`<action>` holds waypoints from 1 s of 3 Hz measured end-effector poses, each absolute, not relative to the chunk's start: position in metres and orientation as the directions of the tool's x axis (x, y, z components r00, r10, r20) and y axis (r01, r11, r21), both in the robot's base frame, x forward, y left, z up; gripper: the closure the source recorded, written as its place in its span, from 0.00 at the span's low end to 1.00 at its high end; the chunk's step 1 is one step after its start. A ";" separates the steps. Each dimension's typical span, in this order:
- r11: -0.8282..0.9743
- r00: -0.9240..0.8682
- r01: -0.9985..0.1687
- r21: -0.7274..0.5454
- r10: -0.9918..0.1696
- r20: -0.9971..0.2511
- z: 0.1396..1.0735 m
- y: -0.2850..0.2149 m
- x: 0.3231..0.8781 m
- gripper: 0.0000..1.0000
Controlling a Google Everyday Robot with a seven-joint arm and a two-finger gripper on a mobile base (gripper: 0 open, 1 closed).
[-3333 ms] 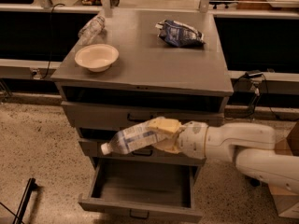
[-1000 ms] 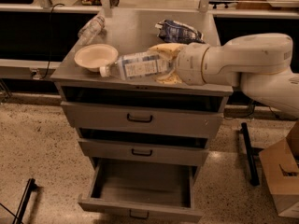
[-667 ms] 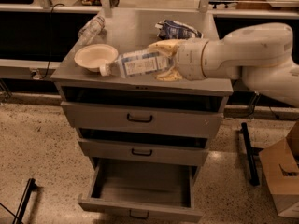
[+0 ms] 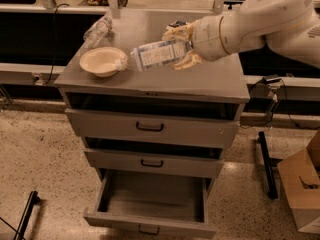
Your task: Pick blue plastic bottle from bottom drawer and place on counter
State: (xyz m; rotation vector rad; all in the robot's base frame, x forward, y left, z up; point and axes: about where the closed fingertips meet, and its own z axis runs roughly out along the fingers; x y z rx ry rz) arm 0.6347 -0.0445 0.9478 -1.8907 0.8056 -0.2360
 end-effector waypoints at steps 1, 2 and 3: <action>-0.185 0.663 -0.569 -0.801 -0.680 -0.314 0.939 -0.061 0.650 1.00; -0.106 0.573 -0.653 -0.750 -0.717 -0.398 0.921 -0.071 0.658 1.00; -0.058 0.516 -0.700 -0.712 -0.729 -0.449 0.901 -0.075 0.662 1.00</action>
Offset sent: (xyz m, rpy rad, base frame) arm 0.0333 -0.0445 -0.0585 0.1078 0.3472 -0.2742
